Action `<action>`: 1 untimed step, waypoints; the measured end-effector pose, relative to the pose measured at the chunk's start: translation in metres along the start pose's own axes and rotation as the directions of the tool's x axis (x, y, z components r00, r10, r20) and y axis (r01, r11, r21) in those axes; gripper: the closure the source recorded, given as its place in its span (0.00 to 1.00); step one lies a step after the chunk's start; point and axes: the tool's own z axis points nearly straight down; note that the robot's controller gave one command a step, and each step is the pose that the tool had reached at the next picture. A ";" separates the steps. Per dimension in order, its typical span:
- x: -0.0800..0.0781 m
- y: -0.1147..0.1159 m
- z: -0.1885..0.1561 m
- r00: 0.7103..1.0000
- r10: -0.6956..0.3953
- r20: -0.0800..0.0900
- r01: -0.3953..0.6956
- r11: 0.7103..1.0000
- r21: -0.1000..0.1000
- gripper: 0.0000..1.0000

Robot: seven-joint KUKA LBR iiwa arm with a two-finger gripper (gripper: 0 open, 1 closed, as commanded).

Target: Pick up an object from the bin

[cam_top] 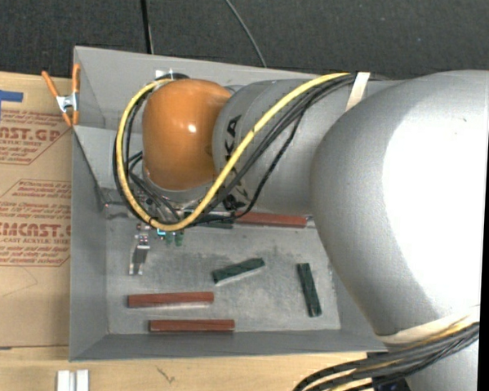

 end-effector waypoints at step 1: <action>-0.002 -0.001 -0.005 1.000 0.001 0.007 -0.001 1.000 -0.001 0.00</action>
Offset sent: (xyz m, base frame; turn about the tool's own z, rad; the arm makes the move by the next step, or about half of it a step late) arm -0.0844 -0.0402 -0.0389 -0.2446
